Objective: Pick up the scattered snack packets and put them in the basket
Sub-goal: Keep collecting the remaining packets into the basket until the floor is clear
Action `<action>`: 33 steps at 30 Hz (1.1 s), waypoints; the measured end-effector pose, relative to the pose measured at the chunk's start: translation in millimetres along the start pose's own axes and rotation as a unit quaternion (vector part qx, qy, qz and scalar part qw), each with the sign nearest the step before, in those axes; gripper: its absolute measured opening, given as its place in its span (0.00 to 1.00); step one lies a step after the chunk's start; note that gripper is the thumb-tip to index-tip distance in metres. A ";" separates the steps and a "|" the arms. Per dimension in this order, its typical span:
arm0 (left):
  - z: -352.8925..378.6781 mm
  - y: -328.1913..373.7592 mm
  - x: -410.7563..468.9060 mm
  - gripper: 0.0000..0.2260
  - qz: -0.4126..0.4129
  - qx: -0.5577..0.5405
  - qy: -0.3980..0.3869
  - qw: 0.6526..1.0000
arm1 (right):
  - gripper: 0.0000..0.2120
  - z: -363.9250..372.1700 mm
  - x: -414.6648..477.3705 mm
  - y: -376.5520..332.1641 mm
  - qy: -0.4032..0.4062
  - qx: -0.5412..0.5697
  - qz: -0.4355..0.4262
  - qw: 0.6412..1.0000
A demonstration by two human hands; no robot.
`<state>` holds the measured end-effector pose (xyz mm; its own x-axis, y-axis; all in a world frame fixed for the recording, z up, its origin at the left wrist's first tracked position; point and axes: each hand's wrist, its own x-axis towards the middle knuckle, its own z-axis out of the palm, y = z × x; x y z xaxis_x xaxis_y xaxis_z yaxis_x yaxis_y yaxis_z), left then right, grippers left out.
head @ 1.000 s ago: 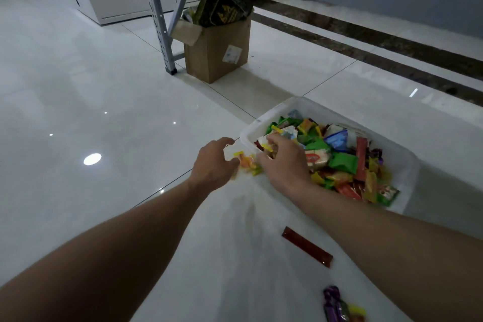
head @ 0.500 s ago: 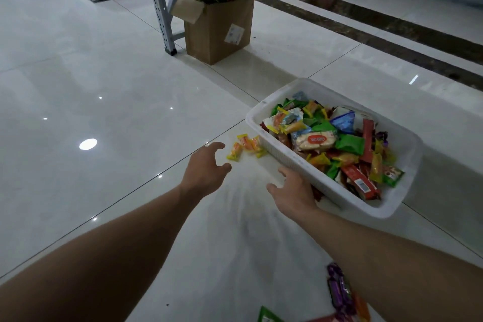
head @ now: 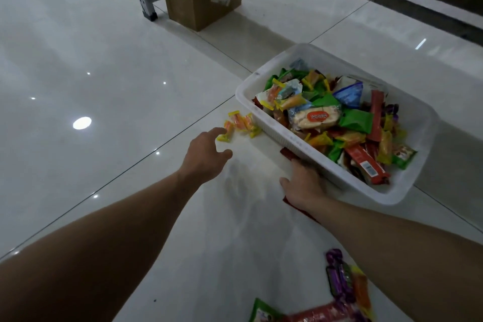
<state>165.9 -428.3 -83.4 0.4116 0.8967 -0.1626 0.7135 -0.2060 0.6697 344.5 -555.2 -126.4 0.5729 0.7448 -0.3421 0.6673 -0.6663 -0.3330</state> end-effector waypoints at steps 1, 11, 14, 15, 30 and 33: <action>2.8 -0.3 0.3 0.23 0.000 0.000 -0.002 1.000 | 0.29 0.9 -0.7 -1.0 0.012 -0.010 -0.009 1.000; 13.0 -4.8 16.6 0.23 0.014 0.034 -0.009 0.999 | 0.18 5.8 1.7 -14.9 0.069 -0.002 -0.023 0.997; 13.4 -4.5 31.0 0.23 0.007 0.040 -0.001 0.999 | 0.12 6.7 10.6 -19.3 0.069 0.021 -0.008 0.997; 13.8 -3.7 37.1 0.23 -0.001 0.036 -0.001 0.999 | 0.12 7.5 13.2 -21.6 0.069 0.035 0.002 0.997; 48.4 12.6 112.3 0.28 -0.019 0.122 -0.087 0.989 | 0.12 22.8 32.1 -42.6 0.062 0.188 0.066 0.978; 50.9 9.0 118.3 0.28 -0.024 0.146 -0.069 0.987 | 0.12 23.4 31.4 -41.4 0.058 0.202 0.068 0.975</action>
<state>249.9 -344.0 -133.5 0.4318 0.8503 -0.3008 0.8588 -0.2857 0.4252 323.7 -505.0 -143.9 0.7085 0.6318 -0.3144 0.3523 -0.7026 -0.6182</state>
